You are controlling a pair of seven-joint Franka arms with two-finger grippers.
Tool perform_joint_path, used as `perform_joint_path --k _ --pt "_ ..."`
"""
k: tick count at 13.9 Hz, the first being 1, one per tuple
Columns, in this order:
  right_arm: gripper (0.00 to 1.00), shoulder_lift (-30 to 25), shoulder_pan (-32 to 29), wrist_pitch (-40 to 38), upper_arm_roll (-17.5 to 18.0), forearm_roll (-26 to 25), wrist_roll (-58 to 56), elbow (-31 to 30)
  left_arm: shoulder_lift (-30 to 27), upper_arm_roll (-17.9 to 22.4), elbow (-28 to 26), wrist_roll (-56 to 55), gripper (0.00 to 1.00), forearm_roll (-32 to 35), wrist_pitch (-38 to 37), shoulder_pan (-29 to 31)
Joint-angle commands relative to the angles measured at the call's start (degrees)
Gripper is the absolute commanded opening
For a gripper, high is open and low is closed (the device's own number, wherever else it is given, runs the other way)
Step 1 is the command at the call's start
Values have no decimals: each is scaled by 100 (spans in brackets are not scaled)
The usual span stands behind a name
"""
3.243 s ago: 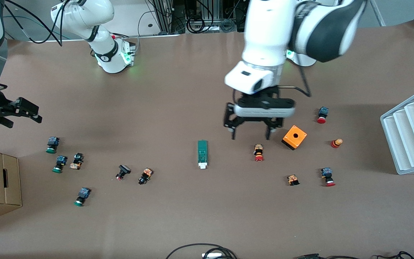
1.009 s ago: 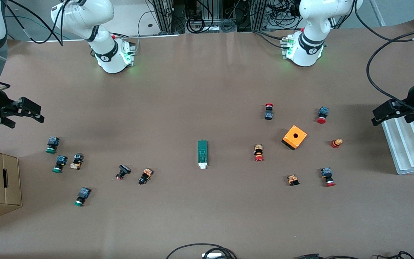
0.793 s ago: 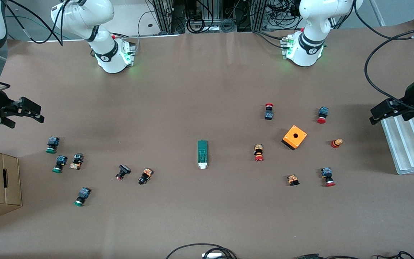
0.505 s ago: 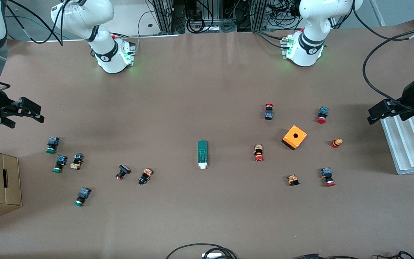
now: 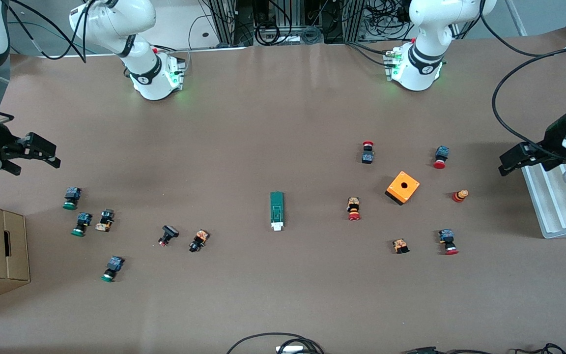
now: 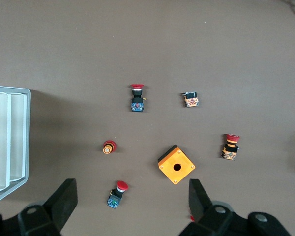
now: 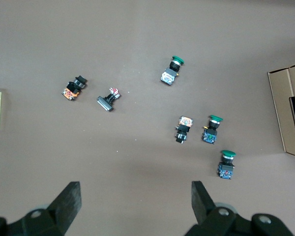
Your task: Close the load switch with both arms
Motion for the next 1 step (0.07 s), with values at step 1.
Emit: perform_joint_path --k 1 --pt "100 27 43 -83 -29 -38 25 104 -83 882 -40 615 100 -116 14 -542"
